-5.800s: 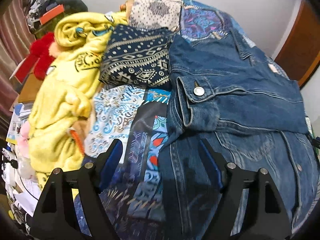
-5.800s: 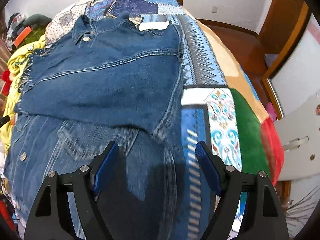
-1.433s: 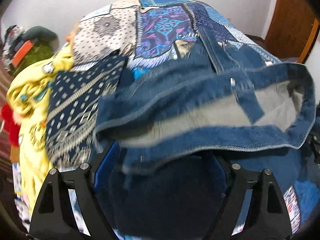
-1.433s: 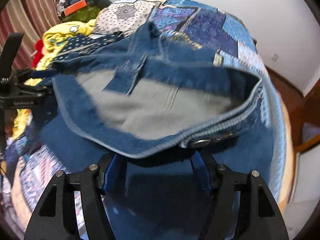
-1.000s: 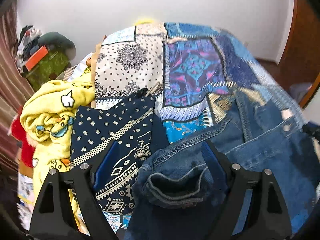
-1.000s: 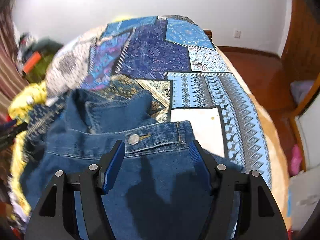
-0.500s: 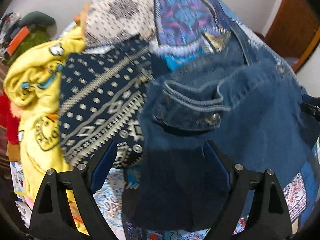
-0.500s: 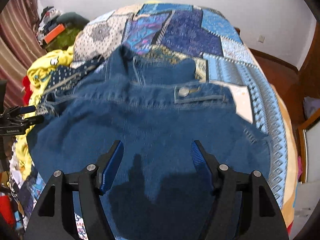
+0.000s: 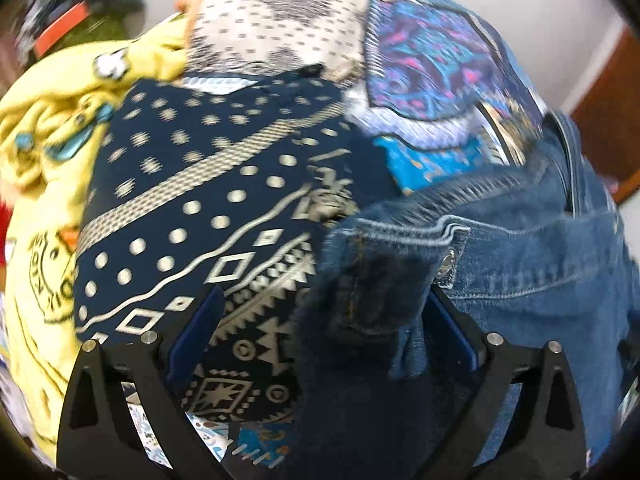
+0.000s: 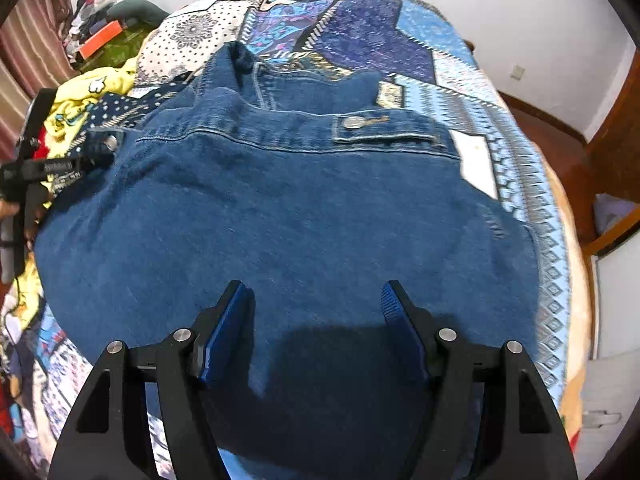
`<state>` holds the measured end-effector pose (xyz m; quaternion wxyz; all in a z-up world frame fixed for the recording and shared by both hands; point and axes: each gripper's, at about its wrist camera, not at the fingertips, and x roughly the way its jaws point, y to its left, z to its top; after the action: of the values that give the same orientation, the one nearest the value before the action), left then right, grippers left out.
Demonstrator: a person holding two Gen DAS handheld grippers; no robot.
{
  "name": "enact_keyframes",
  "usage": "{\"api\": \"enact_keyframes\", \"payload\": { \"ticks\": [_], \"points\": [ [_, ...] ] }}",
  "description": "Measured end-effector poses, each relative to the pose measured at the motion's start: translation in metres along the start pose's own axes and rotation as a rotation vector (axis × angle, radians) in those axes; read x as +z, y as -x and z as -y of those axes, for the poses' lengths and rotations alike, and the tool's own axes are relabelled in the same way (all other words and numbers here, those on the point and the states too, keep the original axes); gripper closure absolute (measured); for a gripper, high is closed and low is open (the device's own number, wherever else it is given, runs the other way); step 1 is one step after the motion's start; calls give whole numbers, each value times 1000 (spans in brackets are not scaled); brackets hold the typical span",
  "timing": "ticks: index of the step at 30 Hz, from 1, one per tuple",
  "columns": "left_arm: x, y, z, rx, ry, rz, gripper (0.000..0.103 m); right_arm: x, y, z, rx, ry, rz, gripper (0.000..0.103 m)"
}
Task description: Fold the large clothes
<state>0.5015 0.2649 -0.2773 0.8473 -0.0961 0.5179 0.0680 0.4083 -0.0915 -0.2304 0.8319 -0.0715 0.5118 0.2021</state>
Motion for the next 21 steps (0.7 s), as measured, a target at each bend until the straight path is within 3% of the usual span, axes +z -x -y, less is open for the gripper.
{"api": "enact_keyframes", "payload": {
  "ticks": [5, 9, 13, 17, 21],
  "points": [
    [-1, 14, -1, 82, -49, 51, 3, -17, 6, 22, -106, -17, 15, 37],
    [2, 37, -13, 32, -2, 59, 3, -28, 19, 37, -109, -63, 34, 37],
    [6, 80, -18, 84, 24, 181, 3, -23, 31, 26, -128, -56, -4, 37],
    [1, 120, -11, 76, -20, 254, 3, -11, 47, 5, -84, -21, 40, 37],
    [-17, 129, 7, 7, -103, 228, 3, 4, 50, -30, -17, 22, 84, 36]
  ]
}}
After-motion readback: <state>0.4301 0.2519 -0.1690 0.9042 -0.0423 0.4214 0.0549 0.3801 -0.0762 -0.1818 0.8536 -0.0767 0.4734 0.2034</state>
